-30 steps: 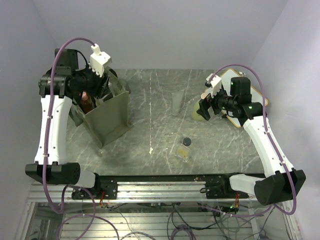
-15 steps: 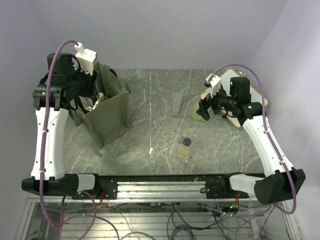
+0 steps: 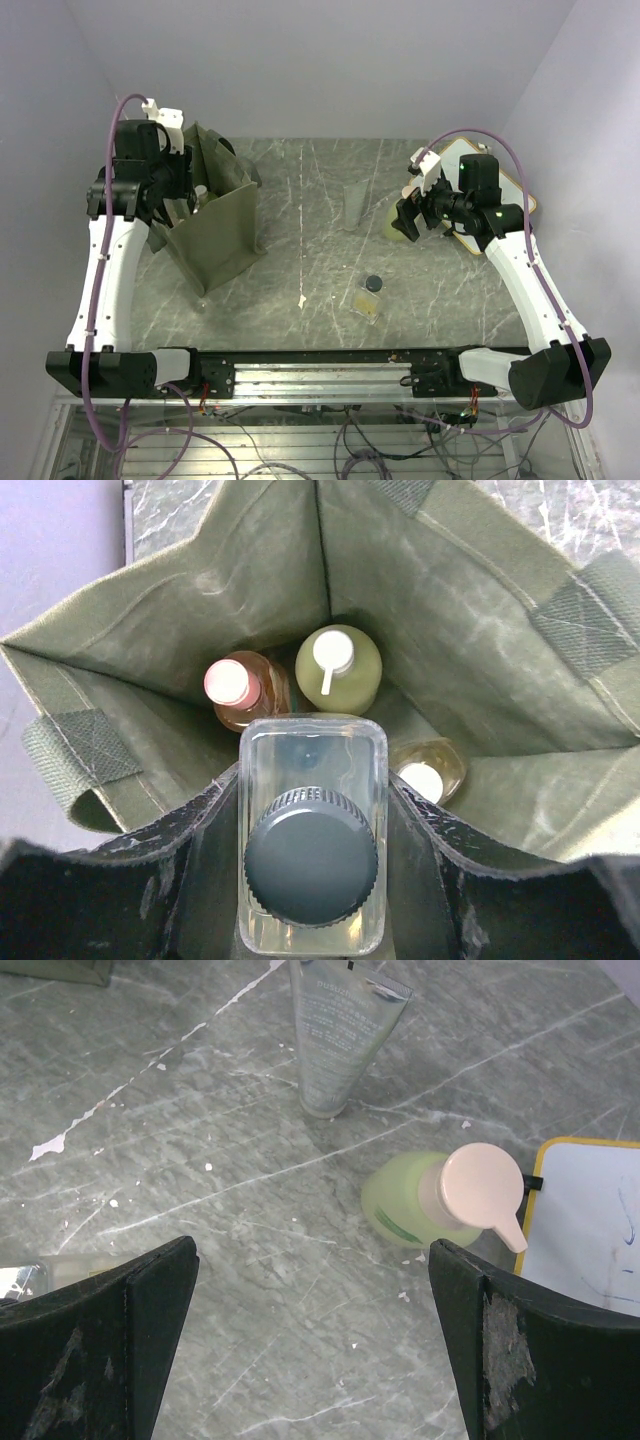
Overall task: Place the personal care products into the canvas bag
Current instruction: Place the care product in the canvas bag.
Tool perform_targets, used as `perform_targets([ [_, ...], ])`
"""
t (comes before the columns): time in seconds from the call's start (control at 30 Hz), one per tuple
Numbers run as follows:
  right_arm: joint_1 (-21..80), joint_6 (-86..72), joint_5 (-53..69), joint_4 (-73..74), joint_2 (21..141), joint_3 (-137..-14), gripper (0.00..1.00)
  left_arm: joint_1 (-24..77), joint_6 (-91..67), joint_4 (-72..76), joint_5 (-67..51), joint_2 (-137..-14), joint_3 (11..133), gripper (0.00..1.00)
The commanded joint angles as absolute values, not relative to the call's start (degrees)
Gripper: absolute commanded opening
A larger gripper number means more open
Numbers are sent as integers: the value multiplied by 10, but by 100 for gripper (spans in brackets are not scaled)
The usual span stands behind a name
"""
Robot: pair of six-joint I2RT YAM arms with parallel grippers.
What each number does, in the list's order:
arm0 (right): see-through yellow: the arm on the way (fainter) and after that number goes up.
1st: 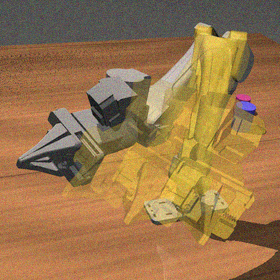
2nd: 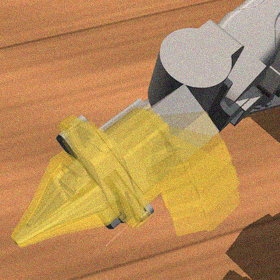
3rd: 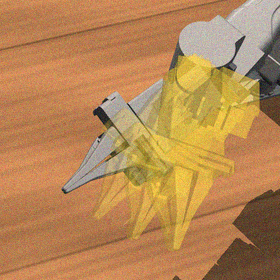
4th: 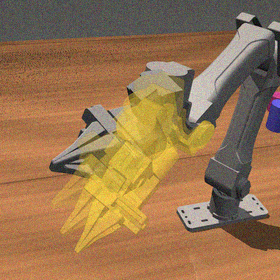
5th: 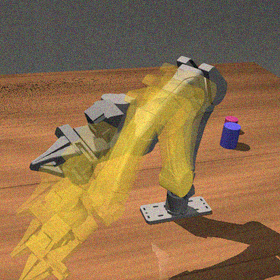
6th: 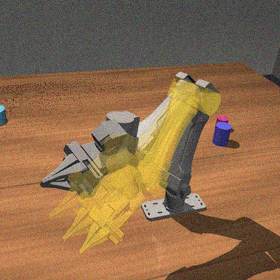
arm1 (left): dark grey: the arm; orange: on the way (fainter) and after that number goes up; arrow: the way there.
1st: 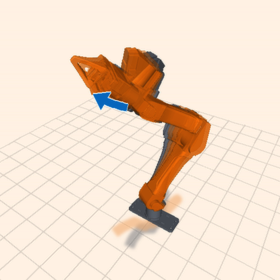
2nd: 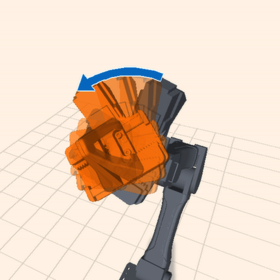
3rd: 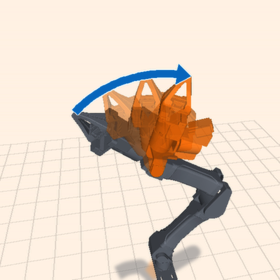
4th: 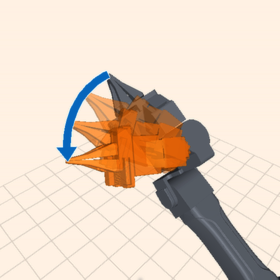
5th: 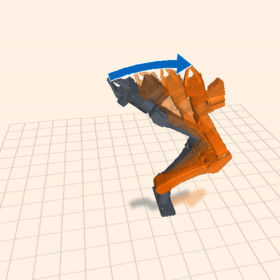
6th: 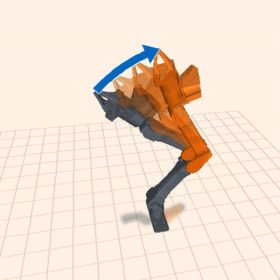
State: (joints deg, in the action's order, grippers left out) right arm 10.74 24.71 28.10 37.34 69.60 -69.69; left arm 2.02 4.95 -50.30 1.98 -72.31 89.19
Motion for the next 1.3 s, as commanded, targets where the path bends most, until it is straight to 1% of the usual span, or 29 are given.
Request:
perform_targets([
  [0.0,112,253,285,364,695,-697,100,17,26,-381,53,-695,879,7],
  [0.57,113,251,283,365,686,-693,100,17,-46,-304,72,-716,794,7],
  [0.83,113,251,285,368,689,-698,100,18,-100,-310,69,-760,794,7],
  [1.27,117,255,282,368,695,-701,100,57,-148,-288,114,-789,771,8],
])
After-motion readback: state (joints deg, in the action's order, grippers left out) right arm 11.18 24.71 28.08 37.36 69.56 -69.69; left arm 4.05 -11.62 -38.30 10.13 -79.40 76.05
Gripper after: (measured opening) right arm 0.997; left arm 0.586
